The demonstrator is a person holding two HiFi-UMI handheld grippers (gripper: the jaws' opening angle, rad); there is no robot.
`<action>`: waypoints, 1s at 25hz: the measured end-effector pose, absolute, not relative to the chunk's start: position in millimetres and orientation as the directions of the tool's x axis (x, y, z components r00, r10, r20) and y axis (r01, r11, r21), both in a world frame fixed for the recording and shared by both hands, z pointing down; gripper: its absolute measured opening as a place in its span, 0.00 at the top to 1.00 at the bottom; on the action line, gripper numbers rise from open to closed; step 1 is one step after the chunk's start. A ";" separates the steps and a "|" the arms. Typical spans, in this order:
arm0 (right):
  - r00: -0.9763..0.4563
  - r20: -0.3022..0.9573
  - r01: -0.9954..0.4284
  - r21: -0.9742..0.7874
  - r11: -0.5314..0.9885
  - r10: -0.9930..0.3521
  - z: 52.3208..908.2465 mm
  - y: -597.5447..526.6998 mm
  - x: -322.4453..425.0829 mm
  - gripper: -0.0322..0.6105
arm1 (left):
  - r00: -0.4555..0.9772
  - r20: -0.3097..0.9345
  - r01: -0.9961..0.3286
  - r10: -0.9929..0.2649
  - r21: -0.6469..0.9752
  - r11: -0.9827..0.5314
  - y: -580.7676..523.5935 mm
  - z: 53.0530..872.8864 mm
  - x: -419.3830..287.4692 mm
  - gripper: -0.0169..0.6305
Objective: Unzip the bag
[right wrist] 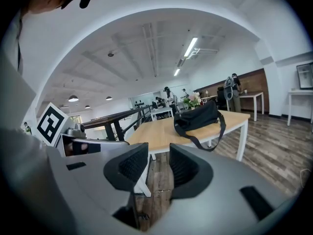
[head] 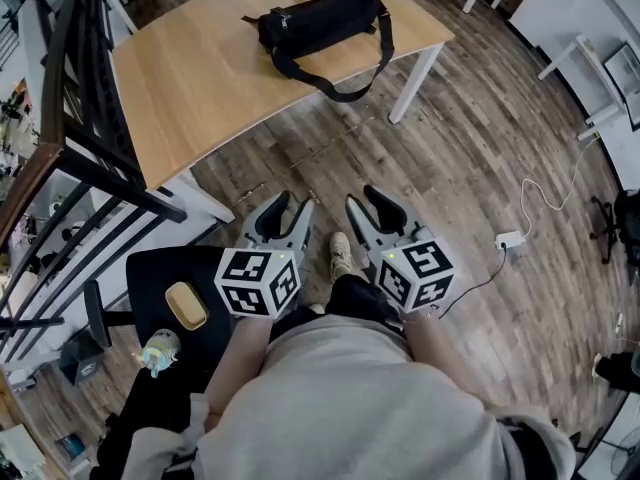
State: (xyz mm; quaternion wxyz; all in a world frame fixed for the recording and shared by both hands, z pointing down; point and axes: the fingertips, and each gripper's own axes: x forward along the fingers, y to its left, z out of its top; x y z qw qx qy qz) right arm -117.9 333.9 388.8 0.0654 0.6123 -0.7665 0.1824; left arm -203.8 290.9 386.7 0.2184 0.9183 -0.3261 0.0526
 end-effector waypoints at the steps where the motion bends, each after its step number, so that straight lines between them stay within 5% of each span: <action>1: -0.248 0.319 -0.962 -0.196 0.192 -0.915 388.0 322.0 -112.1 0.75 | 0.778 0.239 -0.627 -0.581 0.364 -0.689 280.8 386.1 -198.4 0.73; 25: -0.441 0.296 -0.894 -0.226 0.386 -0.848 378.8 138.8 6.0 0.73 | 0.675 0.284 -0.734 -0.681 0.345 -0.584 109.0 384.0 -64.2 0.73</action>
